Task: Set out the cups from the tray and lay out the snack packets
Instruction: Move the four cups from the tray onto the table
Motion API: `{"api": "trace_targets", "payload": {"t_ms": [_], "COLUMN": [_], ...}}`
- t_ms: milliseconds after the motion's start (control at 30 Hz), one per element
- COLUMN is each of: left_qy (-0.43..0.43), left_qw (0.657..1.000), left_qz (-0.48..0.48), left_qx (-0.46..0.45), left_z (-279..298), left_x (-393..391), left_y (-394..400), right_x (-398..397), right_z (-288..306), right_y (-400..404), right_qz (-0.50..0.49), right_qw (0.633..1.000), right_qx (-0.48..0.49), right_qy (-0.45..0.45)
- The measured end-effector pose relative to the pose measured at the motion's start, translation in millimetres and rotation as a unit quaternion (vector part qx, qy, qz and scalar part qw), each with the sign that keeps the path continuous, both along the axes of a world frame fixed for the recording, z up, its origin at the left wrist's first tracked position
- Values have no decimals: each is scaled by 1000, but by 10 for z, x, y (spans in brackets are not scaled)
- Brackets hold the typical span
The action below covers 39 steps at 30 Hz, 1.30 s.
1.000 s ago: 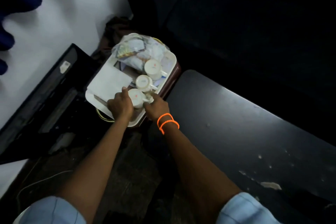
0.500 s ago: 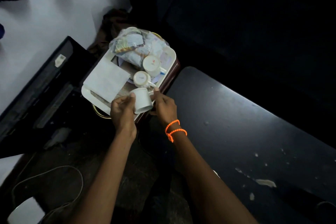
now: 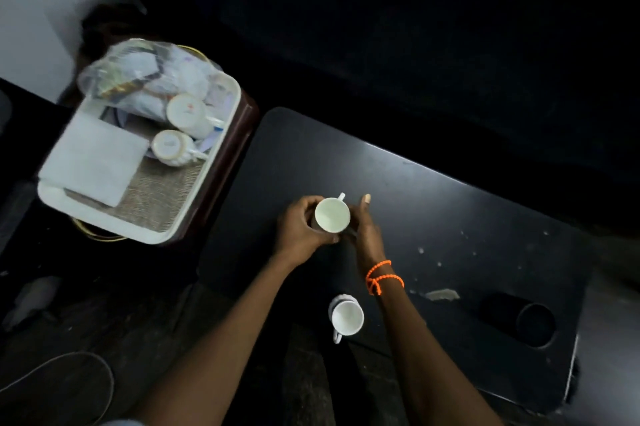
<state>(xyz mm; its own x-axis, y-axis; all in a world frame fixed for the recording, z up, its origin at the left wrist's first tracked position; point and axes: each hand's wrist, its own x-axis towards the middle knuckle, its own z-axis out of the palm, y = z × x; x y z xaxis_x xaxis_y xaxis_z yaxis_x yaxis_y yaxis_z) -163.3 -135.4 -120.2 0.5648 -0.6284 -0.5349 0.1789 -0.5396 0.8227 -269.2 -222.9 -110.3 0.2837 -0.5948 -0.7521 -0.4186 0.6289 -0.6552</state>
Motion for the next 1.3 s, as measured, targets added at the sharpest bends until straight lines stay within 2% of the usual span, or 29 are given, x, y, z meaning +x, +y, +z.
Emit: {"api": "trace_targets", "payload": {"t_ms": [100,200,433,667,700,767,867,933,1000,1100,1167,1233,1300], "left_qy": [-96,-135,-154,-143,-136,-126,-143,-181,-239,-336,-376,-356,-279], "left_qw": [993,987,983,977,977,973,969,972,969,937,904,886,892], "left_qz": [-61,-79,-102,-149,-160,-188,-200,-151,-64,92,199,281,319], "left_qx": [27,31,27,42,46,48,40,17,-5,4,42,96,156], "left_z": [-106,-219,-387,-400,-407,-414,-341,-256,-127,59,160,211,247], "left_x": [-377,-685,-858,-849,-827,-735,-444,-154,186,779,1176,1538,1870], "left_y": [-125,-176,-198,-264,-251,-194,-80,3,95,252,386,501,584], "right_x": [-298,-497,-703,-718,-698,-618,-398,-116,230,813,1216,1590,1920], "right_z": [-132,-252,-386,-286,-257,-187,-98,-37,34,140,192,251,308], "right_y": [-40,-55,-62,-66,-64,-55,-78,-76,-37,34,128,237,355], "right_qz": [-40,-66,-47,-89,-93,-92,-85,-32,30,153,246,321,361], "right_qw": [999,996,996,993,992,981,944,928,928,937,922,901,896], "right_qx": [20,37,16,17,-2,-98,-260,-320,-338,-304,-296,-290,-258], "right_qy": [25,48,70,80,90,138,186,189,152,82,38,9,-6]}}
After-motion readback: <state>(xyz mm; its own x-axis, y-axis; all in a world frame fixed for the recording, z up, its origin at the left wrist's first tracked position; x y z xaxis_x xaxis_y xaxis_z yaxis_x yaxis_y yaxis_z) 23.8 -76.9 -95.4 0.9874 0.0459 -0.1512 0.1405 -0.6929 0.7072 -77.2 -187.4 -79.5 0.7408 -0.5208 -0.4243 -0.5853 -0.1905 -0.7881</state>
